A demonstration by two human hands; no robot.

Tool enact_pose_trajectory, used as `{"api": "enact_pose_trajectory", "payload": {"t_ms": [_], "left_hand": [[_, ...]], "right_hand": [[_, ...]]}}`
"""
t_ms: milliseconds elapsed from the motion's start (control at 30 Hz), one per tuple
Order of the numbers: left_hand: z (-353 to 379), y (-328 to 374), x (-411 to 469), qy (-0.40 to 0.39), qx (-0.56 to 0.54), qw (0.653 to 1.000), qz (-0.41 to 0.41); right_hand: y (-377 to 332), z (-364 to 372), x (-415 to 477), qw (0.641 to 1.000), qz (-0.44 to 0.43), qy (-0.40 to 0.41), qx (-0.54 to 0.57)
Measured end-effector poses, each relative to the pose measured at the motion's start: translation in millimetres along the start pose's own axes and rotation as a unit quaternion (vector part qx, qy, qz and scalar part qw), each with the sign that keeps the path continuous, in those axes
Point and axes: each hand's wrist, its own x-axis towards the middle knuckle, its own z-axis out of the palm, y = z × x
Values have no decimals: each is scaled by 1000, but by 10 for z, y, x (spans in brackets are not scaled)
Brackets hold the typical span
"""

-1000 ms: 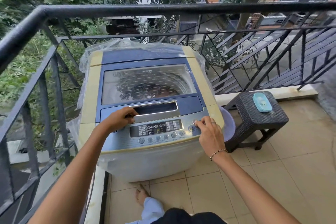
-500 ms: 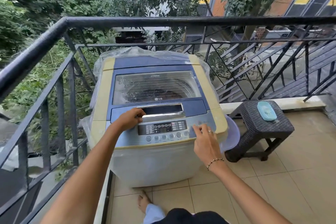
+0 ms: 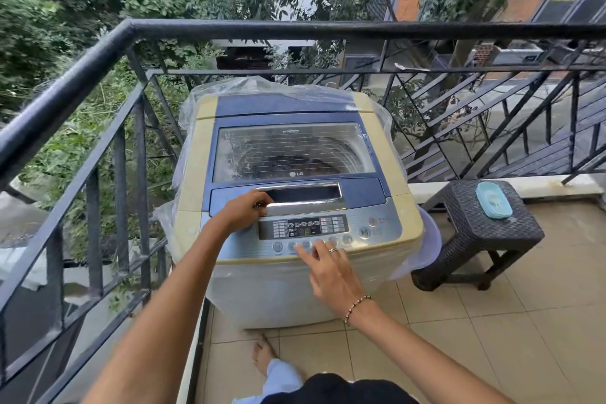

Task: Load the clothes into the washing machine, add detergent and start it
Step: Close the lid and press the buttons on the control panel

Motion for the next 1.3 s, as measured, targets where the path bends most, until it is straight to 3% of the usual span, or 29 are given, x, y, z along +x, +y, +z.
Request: {"api": "enact_pose_trajectory", "payload": {"t_ms": [800, 1300], "left_hand": [[37, -107, 34, 14, -41, 999, 19], [-17, 18, -58, 5, -27, 1000, -1]], "right_hand": [[-109, 73, 127, 988, -86, 33, -125], [-72, 4, -1, 997, -33, -16, -71]]}}
